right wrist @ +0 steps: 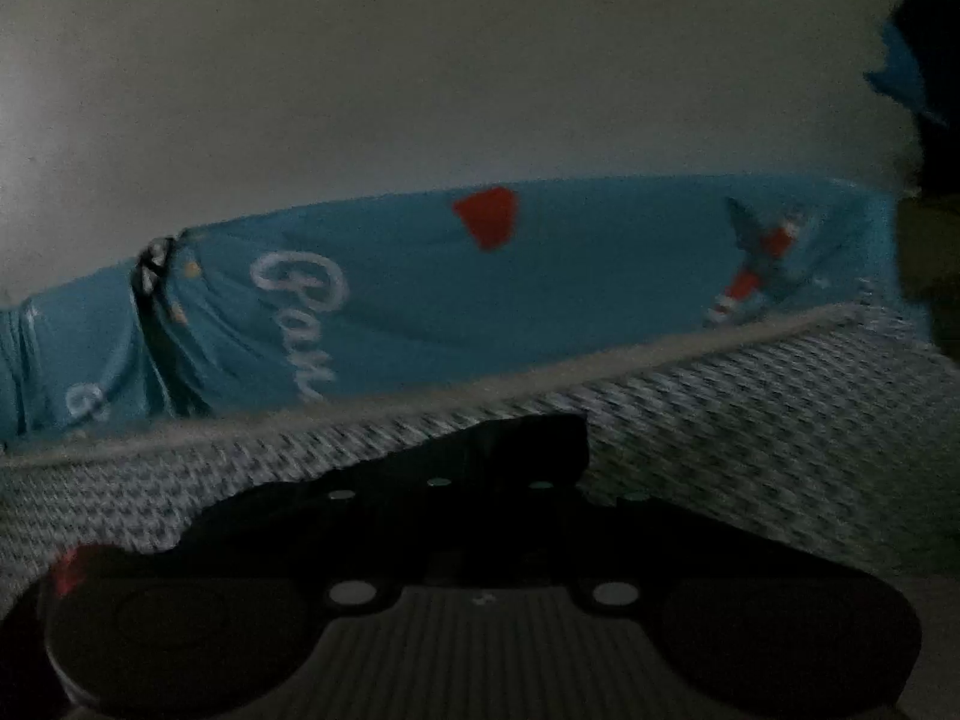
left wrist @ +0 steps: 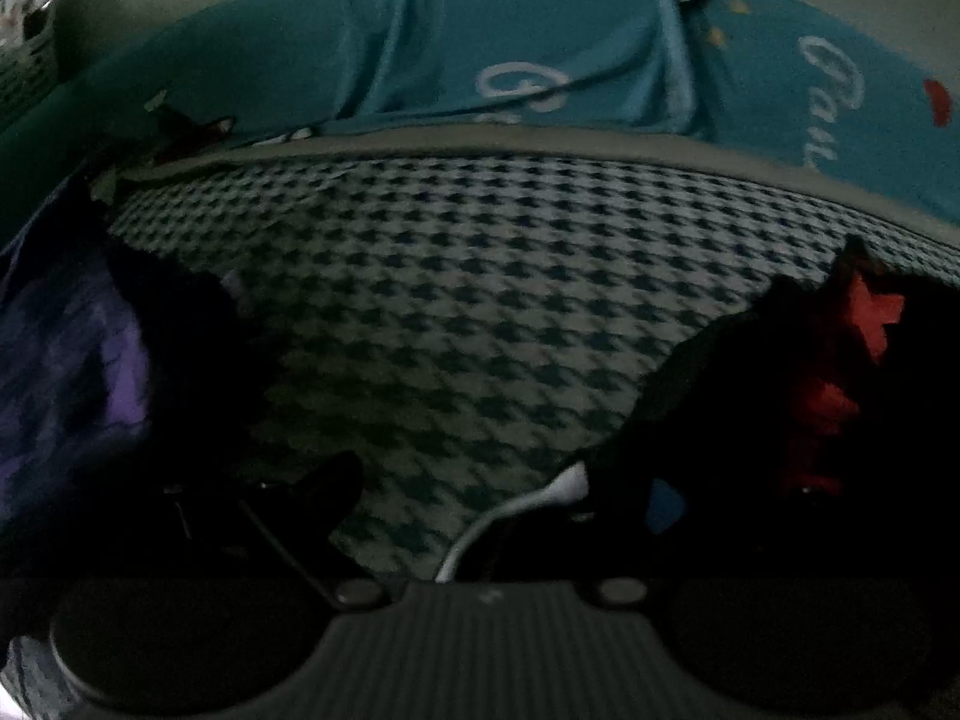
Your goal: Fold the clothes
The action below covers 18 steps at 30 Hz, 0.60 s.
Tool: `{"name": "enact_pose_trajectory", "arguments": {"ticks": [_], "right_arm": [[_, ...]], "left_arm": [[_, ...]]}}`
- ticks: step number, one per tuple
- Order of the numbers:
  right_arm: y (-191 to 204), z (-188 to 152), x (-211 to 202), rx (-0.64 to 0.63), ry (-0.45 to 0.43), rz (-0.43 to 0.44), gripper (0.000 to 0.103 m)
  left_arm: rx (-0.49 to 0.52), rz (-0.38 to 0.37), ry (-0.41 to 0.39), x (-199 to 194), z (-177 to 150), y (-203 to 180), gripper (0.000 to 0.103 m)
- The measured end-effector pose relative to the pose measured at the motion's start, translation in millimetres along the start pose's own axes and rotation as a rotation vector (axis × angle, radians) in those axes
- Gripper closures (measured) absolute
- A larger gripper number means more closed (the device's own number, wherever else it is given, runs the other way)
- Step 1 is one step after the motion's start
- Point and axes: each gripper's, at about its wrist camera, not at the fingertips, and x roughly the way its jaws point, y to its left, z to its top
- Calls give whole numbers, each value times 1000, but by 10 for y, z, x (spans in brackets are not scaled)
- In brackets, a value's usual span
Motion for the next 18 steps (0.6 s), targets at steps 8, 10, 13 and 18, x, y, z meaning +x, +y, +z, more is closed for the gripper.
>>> {"name": "enact_pose_trajectory", "arguments": {"ticks": [8, 10, 13, 18], "right_arm": [[-717, -377, -537, 83, 152, -25, 99], [-783, -368, -609, 102, 119, 7, 96], [-790, -316, -692, 92, 36, 4, 84], [-651, -231, -626, 94, -24, 111, 83]], "left_arm": [[29, -52, 28, -14, -106, -212, 9], [27, -58, 29, -39, -131, -217, 9], [29, -65, 25, -90, -180, -206, 5], [44, -60, 41, -37, -223, -163, 3]]}}
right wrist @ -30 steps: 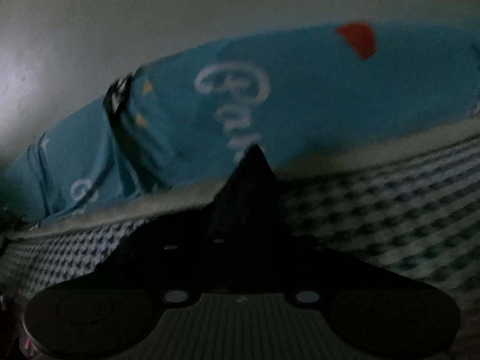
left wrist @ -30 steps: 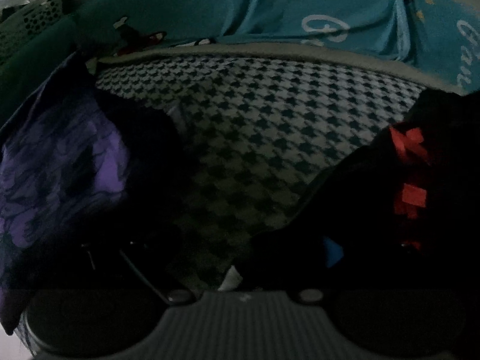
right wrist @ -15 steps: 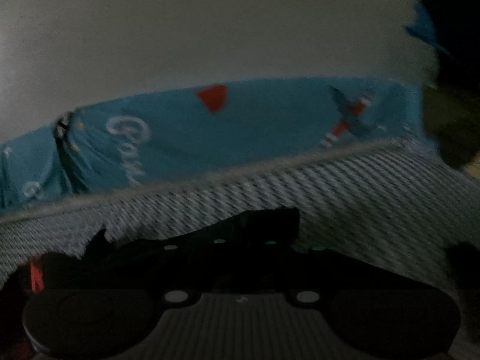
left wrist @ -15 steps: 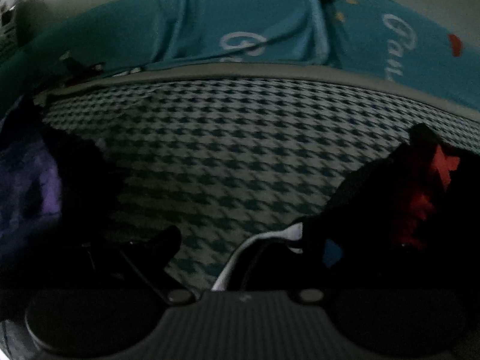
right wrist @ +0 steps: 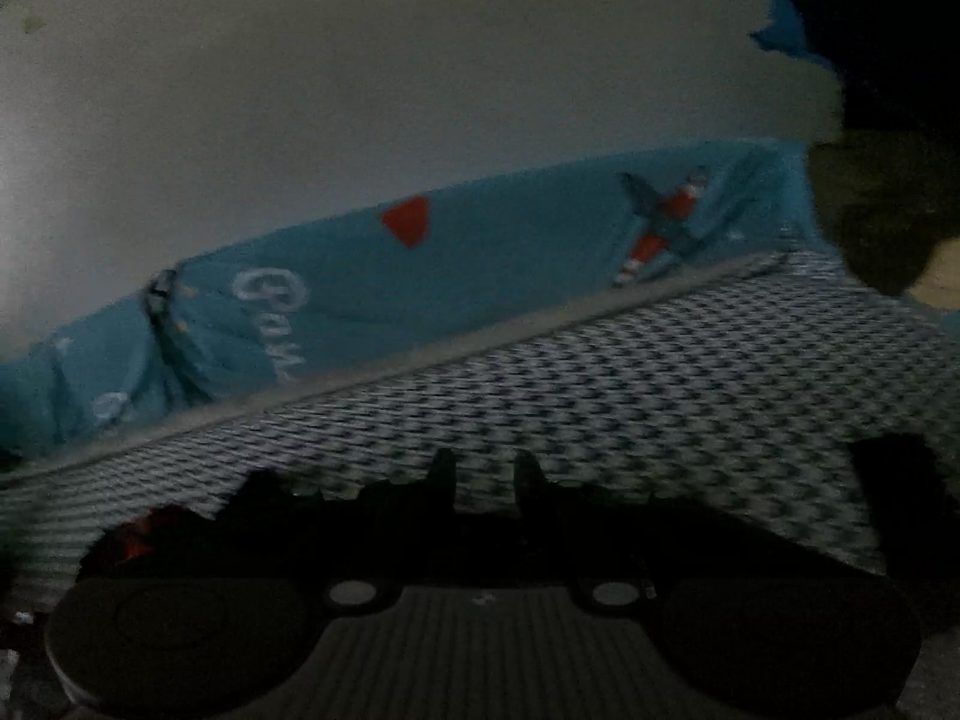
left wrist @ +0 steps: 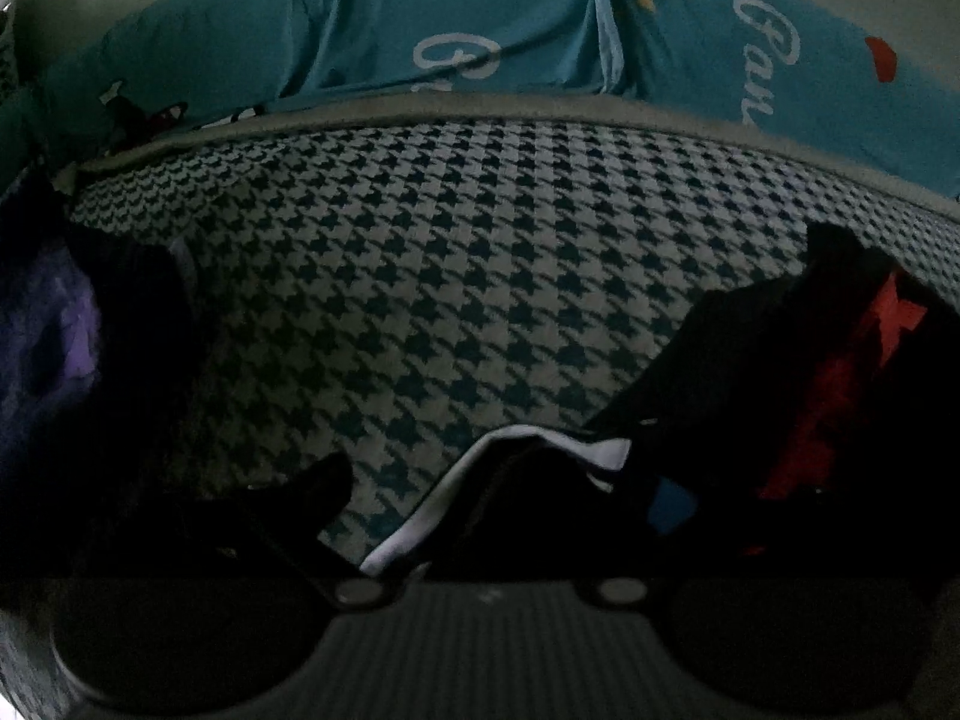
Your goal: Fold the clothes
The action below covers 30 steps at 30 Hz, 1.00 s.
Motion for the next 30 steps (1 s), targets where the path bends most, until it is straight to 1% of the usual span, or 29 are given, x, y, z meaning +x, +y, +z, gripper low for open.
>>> {"name": "enact_pose_trajectory", "arguments": {"ticks": [4, 6, 7, 10, 11, 12, 14, 16, 18, 20, 22, 27, 28, 29, 30], "right_arm": [[271, 3, 314, -23, 53, 136, 82], [428, -1, 493, -44, 91, 197, 77], [503, -11, 583, -55, 108, 217, 73], [720, -24, 833, -86, 156, 273, 70], [794, -22, 909, -99, 168, 289, 68], [866, -29, 980, -115, 175, 299, 65], [985, -62, 1110, -147, 188, 309, 55], [1072, -91, 1233, -171, 200, 313, 48], [1146, -114, 1350, -188, 213, 320, 46], [1199, -133, 1471, -196, 226, 330, 40], [1243, -154, 1561, -204, 243, 338, 37], [1346, -211, 1737, -222, 290, 355, 38], [1364, -220, 1745, -229, 292, 351, 44], [1381, -225, 1750, -240, 287, 347, 59], [1394, -220, 1756, -248, 285, 348, 69]], "left_arm": [[9, 1, 13, 56, -24, 5, 2], [18, -4, 16, 62, -33, -4, 2], [23, -6, 17, 64, -39, -10, 1], [38, -7, 22, 79, -64, -19, 0], [39, -10, 29, 87, -70, -17, 0], [39, -13, 34, 94, -74, -11, 0], [40, -19, 41, 102, -81, 0, 0], [43, -24, 43, 99, -85, 14, 0], [46, -30, 44, 98, -85, 32, 0], [44, -36, 48, 100, -84, 47, 0], [40, -39, 50, 103, -81, 50, 0], [46, -38, 48, 106, -77, 29, 0], [47, -37, 49, 109, -75, 20, 0], [49, -36, 49, 112, -73, 11, 0], [53, -34, 48, 116, -70, 5, 0]]}}
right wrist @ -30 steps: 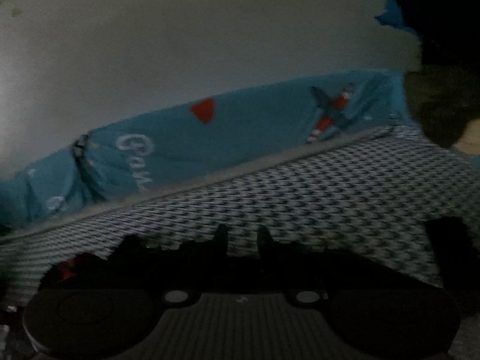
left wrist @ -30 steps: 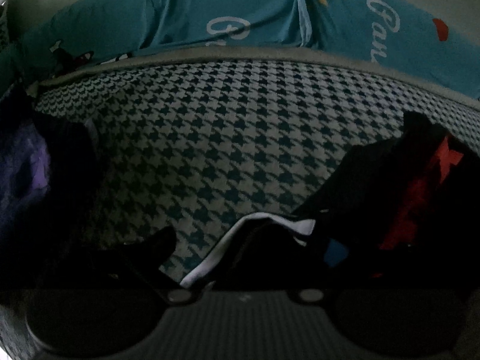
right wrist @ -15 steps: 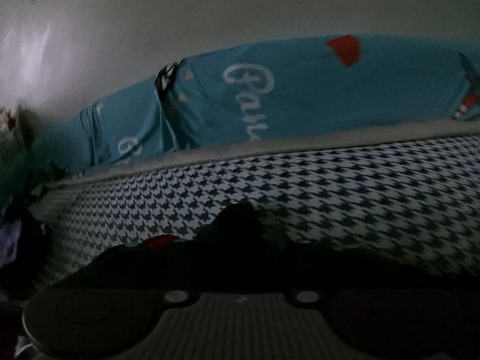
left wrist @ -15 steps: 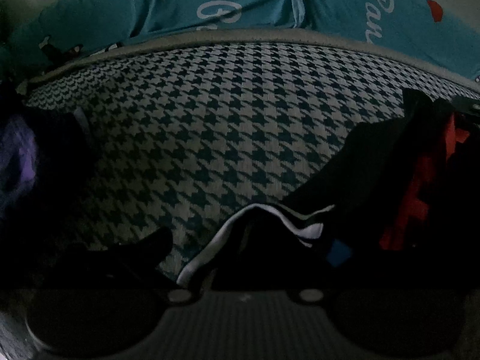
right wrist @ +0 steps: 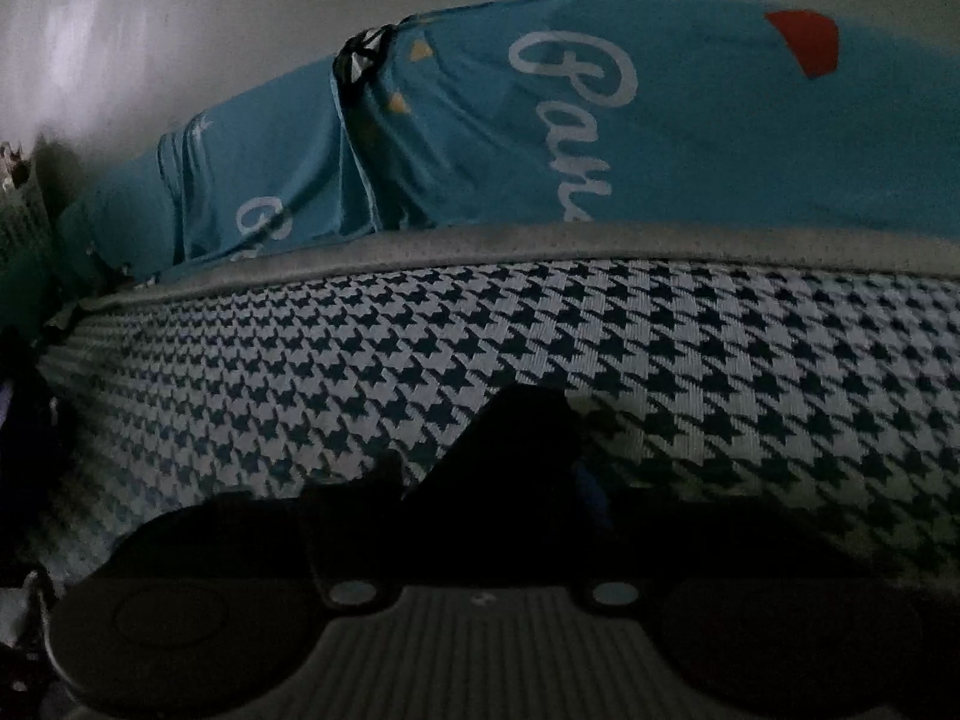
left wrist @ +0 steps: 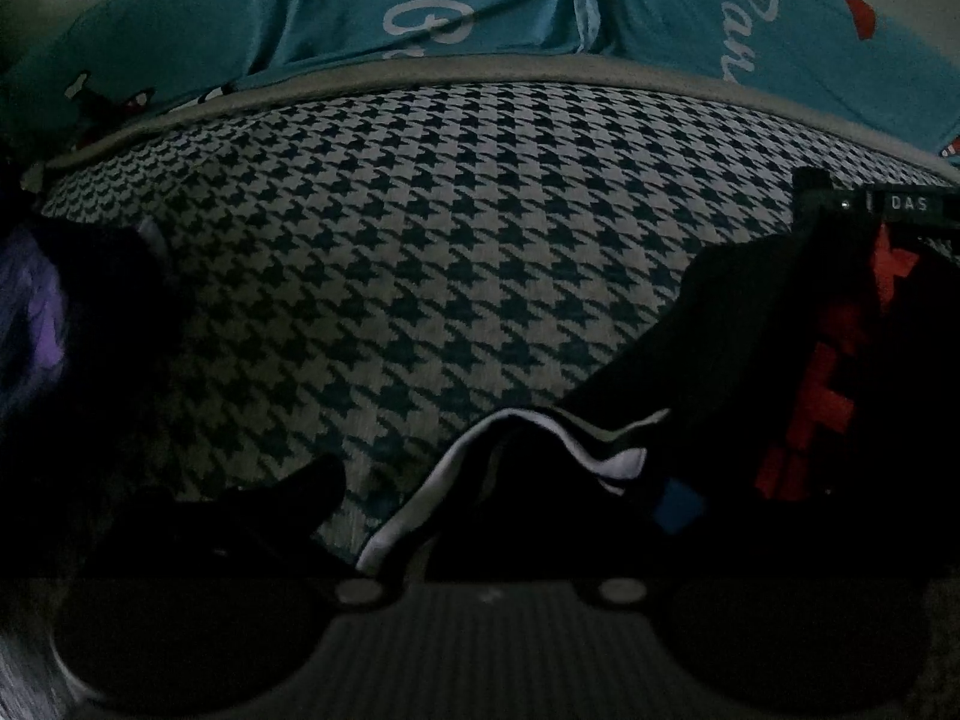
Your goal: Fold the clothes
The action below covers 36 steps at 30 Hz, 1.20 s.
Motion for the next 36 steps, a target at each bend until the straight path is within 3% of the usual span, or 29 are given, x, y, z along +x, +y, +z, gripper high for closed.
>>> {"name": "enact_pose_trajectory", "arguments": {"ticks": [1, 2, 5, 8, 14, 17, 20, 23, 26, 30, 36], "right_arm": [[1, 15, 8, -1, 5, 4, 86], [-13, 32, 10, 5, 5, 10, 92], [-103, 112, -60, 69, -56, 29, 96], [-170, 262, -243, 111, -183, -5, 96], [-544, 495, -663, 263, -477, -212, 97], [-874, 464, -643, 352, -493, -263, 96], [-1137, 394, -459, 390, -358, -371, 91], [-1263, 333, -419, 415, -331, -442, 84], [-1227, 405, -450, 412, -343, -385, 83], [-966, 494, -496, 325, -317, -181, 80], [-443, 499, -285, 146, -187, 102, 63]], "left_arm": [[4, 3, -2, 5, 6, -6, 0], [8, 6, -3, 11, 13, -11, 0], [5, 18, -14, 29, 57, -18, 0], [-8, 38, -34, 42, 131, -22, 0], [-72, 57, -95, 12, 350, -15, 0], [-78, 45, -96, 24, 399, -42, 0], [-66, 37, -92, 21, 388, -62, 0], [-72, 18, -78, 31, 364, -36, 0], [-93, -15, -41, 71, 335, 0, 0], [-97, -35, -33, 65, 316, 11, 0], [-99, -56, -21, 61, 296, 34, 0]]}}
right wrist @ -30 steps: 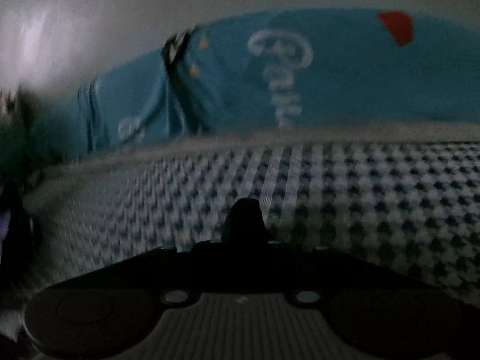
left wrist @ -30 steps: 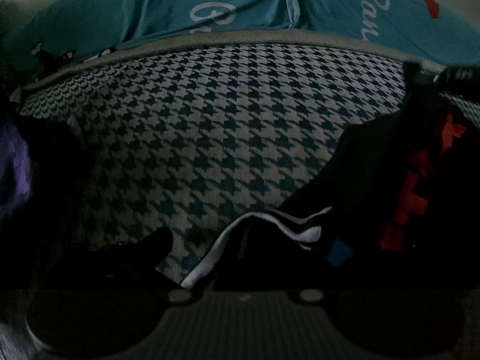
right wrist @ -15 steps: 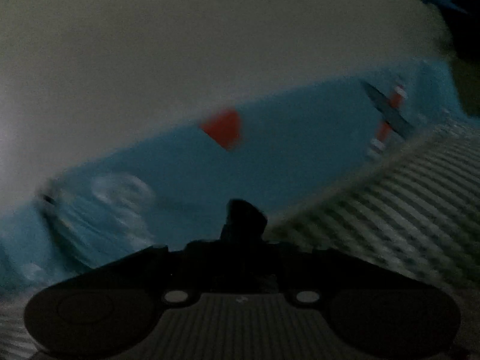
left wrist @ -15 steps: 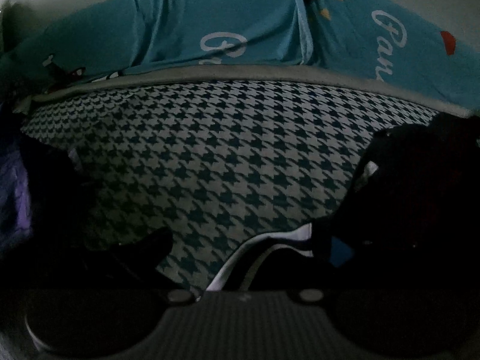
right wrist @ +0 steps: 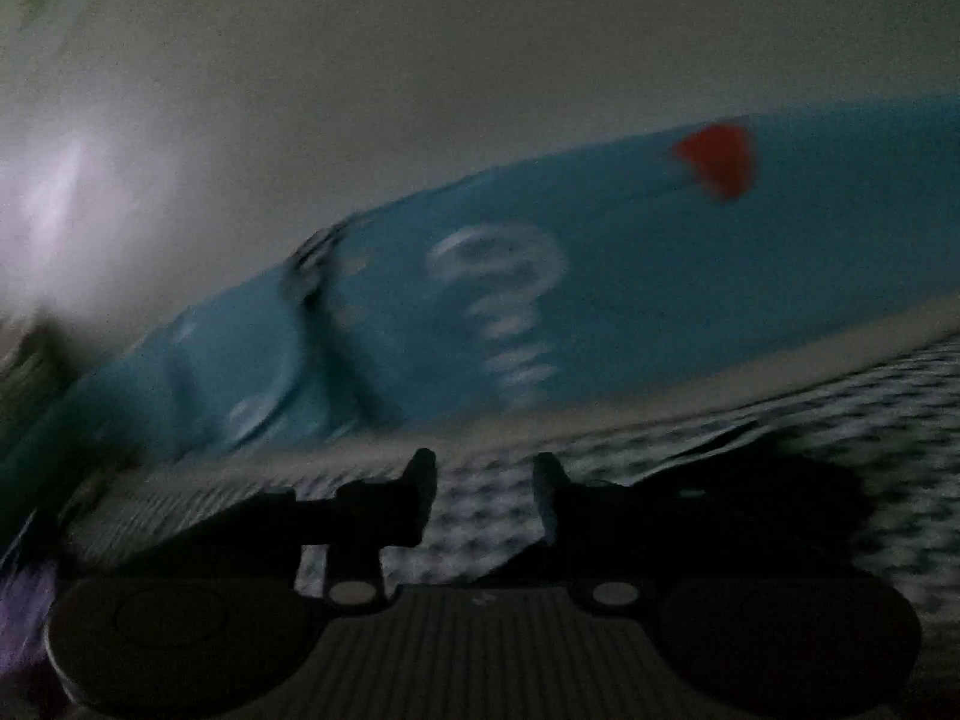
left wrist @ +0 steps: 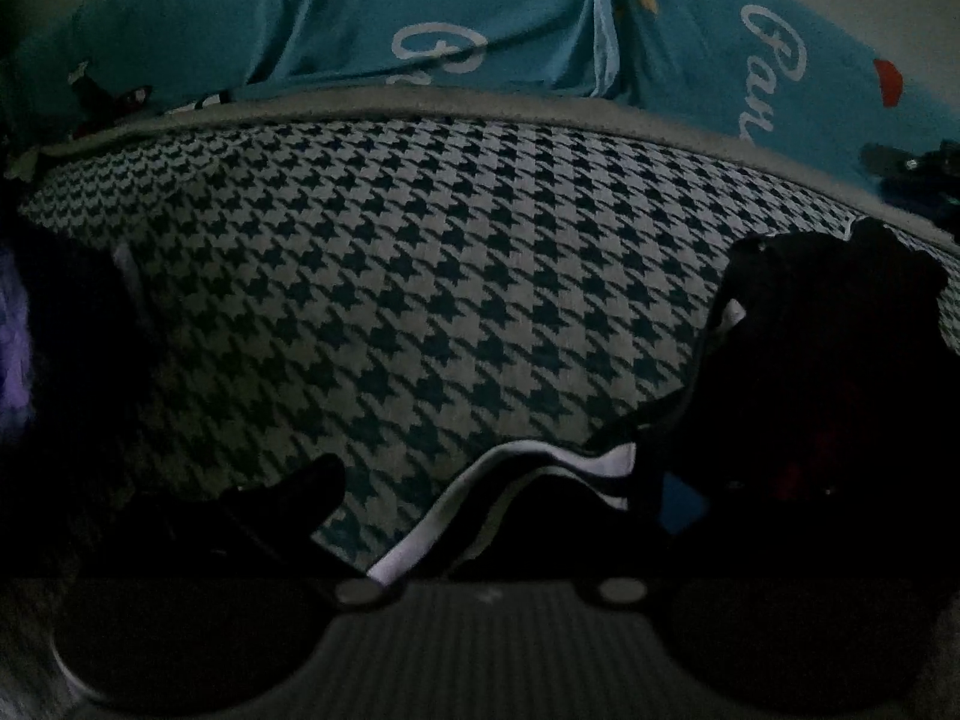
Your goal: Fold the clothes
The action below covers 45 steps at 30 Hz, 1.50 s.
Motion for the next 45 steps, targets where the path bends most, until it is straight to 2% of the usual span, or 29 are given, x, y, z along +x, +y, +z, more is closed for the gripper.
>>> {"name": "enact_pose_trajectory", "arguments": {"ticks": [4, 7, 10, 15, 16, 17, 19, 20, 22, 23, 29, 34, 41, 43, 45], "right_arm": [[351, -156, 143, -110, 88, 74, 51], [610, -262, 245, -200, 146, 91, 45], [722, -360, 320, -282, 184, 77, 32], [816, -548, 470, -426, 242, -9, 31], [824, -584, 494, -448, 252, -31, 39], [832, -620, 517, -470, 262, -52, 51], [818, -660, 560, -467, 259, -63, 66], [815, -666, 575, -459, 255, -59, 81], [837, -645, 584, -452, 250, -61, 90], [844, -621, 585, -442, 243, -66, 92], [883, -308, 504, -281, 98, -31, 94], [1066, -98, 450, -265, -21, -33, 94], [1220, 278, 413, -160, -188, 0, 95], [1220, 360, 403, -134, -234, -5, 95], [1200, 424, 414, -110, -265, -10, 94]], "left_arm": [[-3, -5, 5, 2, -2, 12, 0], [4, -8, 3, -6, -6, 10, 0], [14, -10, -1, -17, -12, 5, 0], [46, -28, -18, -55, -21, -22, 0], [55, -35, -21, -55, -27, -32, 0], [64, -35, -22, -46, -33, -47, 0], [80, -24, -21, -8, -46, -80, 0], [79, -15, -24, 22, -42, -88, 1], [77, 2, -30, 83, -33, -103, 14], [74, 12, -33, 114, -24, -107, 26], [64, 121, -100, 224, 148, -124, 31], [38, 192, -162, 260, 390, -94, 31], [54, 315, -281, 313, 821, -121, 31], [64, 358, -323, 365, 960, -145, 29], [59, 389, -318, 475, 1065, -122, 22]]}}
